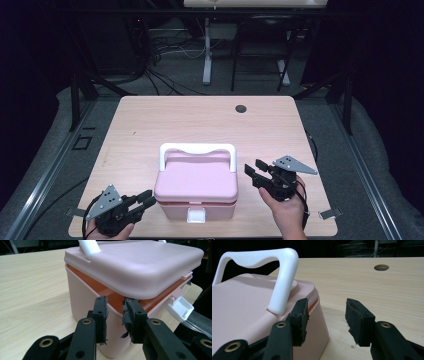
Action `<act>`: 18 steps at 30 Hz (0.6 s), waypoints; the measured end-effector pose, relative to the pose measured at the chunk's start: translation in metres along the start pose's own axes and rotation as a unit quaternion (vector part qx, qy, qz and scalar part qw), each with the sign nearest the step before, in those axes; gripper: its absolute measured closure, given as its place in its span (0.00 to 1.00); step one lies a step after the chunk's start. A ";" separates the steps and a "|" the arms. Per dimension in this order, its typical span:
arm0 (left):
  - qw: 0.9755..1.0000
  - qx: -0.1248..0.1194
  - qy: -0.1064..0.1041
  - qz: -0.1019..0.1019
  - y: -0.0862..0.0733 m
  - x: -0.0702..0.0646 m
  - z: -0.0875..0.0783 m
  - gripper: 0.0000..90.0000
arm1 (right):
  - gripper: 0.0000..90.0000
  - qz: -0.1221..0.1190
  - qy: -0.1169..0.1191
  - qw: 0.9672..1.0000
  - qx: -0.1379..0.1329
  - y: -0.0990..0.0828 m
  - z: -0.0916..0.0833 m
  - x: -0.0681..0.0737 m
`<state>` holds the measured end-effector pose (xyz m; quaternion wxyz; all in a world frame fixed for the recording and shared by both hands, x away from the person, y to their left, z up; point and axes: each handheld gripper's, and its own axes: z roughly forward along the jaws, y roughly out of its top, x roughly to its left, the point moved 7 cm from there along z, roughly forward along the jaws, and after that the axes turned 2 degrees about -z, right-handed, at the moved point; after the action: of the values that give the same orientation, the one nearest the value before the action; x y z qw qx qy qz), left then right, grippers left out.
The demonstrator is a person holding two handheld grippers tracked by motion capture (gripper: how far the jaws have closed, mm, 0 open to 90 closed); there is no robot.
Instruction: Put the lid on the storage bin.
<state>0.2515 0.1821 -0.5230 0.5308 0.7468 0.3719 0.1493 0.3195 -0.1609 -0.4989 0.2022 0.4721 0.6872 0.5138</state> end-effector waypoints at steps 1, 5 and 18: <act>1.000 0.000 0.000 0.000 0.000 0.000 0.000 0.80 | 0.59 0.000 0.000 1.000 0.000 0.000 0.000 0.000; 1.000 0.003 0.005 0.004 0.000 0.000 0.000 0.80 | 0.59 0.000 0.000 1.000 0.000 0.000 0.000 0.000; 1.000 0.010 0.008 0.005 -0.005 0.001 0.000 0.80 | 0.59 0.002 -0.001 1.000 0.000 0.000 0.000 -0.001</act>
<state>0.2507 0.1837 -0.5275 0.5195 0.7526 0.3741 0.1544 0.3196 -0.1613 -0.4994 0.2020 0.4740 0.6859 0.5139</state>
